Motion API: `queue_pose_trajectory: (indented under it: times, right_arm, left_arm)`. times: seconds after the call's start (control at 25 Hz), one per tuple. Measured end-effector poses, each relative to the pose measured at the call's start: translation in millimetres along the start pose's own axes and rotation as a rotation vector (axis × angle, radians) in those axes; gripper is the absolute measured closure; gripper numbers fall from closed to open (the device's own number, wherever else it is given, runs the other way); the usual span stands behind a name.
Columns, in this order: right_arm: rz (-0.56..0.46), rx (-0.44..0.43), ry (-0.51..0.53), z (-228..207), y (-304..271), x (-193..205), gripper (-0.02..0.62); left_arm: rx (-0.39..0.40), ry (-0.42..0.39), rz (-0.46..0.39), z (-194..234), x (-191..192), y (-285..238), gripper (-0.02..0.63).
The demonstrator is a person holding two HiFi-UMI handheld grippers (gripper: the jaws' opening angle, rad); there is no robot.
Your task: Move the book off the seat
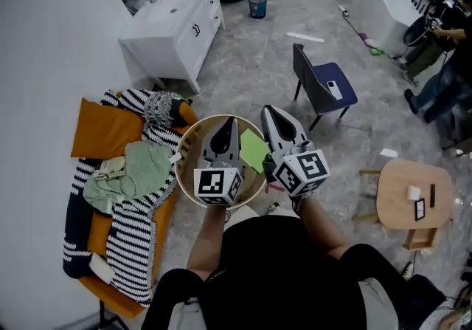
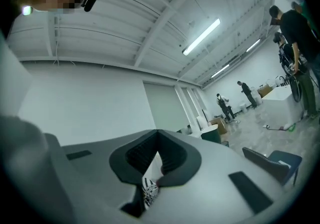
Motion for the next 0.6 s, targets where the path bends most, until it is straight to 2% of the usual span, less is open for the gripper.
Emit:
queue_pose_trajectory:
  times: [0.24, 0.6]
  right_arm:
    - [-0.036, -0.021, 0.037, 15.6, 6.8, -20.7, 0.580]
    - [-0.043, -0.042, 0.080, 15.6, 20.8, -31.5, 0.581]
  left_arm:
    - [0.036, -0.050, -0.032, -14.3, -33.2, -4.0, 0.596]
    - [0.123, -0.091, -0.040, -57.6, -38.6, -14.1, 0.595]
Point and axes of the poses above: the fingertips, and each gripper's own axes: y backward along the fingers, z to its left, x out of its underside, the point moved 1 cm from there along y, backward along the fingers, and after that the axes turned 1 degree about z, right-handed, at the moved point
